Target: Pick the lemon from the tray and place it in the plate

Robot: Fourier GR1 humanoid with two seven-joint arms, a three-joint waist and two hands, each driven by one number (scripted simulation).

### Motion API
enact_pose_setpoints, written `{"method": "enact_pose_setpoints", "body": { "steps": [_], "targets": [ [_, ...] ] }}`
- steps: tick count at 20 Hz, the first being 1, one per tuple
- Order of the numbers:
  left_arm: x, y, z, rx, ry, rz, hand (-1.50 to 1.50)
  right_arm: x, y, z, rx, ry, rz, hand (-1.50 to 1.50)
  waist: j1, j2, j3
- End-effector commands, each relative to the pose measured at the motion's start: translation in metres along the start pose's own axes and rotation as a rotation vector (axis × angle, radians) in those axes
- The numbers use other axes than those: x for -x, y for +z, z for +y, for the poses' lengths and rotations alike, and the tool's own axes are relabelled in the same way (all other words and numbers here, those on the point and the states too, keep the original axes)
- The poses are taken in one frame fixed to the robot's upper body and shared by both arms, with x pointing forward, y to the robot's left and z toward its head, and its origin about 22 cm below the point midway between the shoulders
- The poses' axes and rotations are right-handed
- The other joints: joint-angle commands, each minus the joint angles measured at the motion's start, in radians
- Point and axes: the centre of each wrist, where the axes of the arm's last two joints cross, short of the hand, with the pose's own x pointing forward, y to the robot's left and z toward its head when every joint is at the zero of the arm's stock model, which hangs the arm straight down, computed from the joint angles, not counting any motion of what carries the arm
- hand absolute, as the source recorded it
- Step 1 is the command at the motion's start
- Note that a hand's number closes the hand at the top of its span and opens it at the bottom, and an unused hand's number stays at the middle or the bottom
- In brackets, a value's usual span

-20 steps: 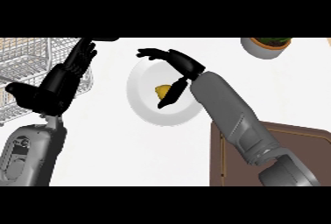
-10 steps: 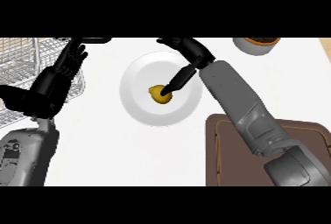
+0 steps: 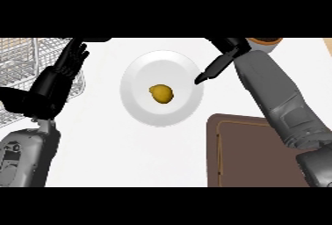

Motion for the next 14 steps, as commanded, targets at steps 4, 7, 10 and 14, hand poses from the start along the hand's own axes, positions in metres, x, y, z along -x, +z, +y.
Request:
{"method": "enact_pose_setpoints", "body": {
  "steps": [4,7,10,14],
  "targets": [
    [-0.01,-0.006,-0.001,0.0,0.002,-0.013,0.0,-0.004,0.04,-0.05,-0.005,0.029,-0.005,-1.5,0.005,0.012,0.002],
    [-0.005,0.0,0.0,0.024,-0.003,-0.026,0.0,-0.009,0.035,-0.049,0.001,0.041,-0.017,-1.5,0.022,0.014,0.002],
    [-0.007,-0.005,-0.001,0.02,-0.007,-0.009,0.0,-0.005,0.061,-0.069,0.007,0.055,-0.008,-1.5,0.011,0.019,0.004],
    [-0.009,-0.004,0.002,0.007,-0.011,-0.023,0.0,-0.013,0.065,-0.077,0.046,0.118,-0.03,-1.5,0.028,0.022,0.004]
  ]
}}
